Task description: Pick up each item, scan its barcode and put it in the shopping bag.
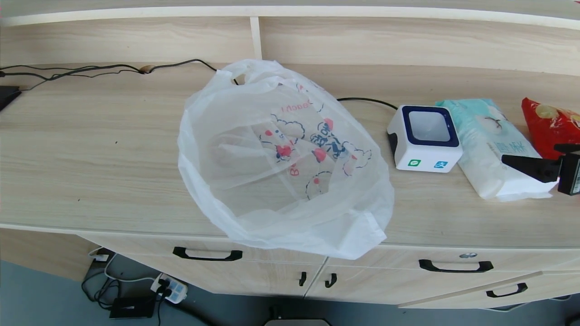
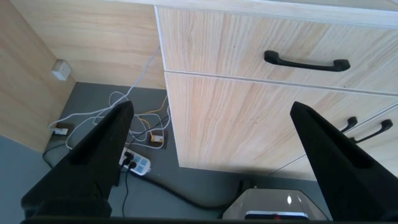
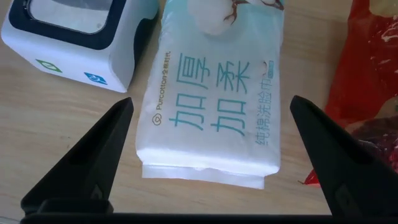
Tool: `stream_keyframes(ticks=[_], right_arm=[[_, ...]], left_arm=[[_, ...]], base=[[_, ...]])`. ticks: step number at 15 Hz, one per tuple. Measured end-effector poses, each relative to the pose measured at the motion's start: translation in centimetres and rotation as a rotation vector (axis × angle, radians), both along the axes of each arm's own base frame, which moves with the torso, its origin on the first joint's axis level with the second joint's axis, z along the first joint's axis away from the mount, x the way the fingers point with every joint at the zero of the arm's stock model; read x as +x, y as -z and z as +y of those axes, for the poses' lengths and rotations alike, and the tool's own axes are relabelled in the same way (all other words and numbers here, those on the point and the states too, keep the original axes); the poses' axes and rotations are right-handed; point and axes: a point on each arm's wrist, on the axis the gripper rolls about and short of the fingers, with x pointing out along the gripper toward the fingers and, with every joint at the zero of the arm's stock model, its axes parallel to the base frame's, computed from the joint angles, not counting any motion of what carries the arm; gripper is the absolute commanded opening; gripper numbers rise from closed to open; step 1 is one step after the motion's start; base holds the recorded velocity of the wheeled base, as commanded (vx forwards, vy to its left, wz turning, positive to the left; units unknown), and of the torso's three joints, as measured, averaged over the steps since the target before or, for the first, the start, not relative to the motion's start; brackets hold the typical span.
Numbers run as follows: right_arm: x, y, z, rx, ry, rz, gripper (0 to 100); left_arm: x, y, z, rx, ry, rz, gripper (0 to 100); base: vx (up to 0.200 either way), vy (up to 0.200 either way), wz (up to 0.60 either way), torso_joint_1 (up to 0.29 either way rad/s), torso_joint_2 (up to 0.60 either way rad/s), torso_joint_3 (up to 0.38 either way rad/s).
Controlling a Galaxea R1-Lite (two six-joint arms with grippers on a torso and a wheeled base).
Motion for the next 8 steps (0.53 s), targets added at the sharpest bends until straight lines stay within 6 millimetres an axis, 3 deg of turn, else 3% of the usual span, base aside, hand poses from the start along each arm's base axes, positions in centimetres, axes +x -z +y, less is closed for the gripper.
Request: stream_keyframes(ticks=[8], right_arm=[[1.7, 0.4, -0.3, 0.005, 0.000, 0.031, 100]], left_arm=[[0.0, 0.0, 0.0, 0.000, 0.000, 0.000, 100]], base=[[0.000, 0.000, 0.00, 0.000, 0.00, 0.000]])
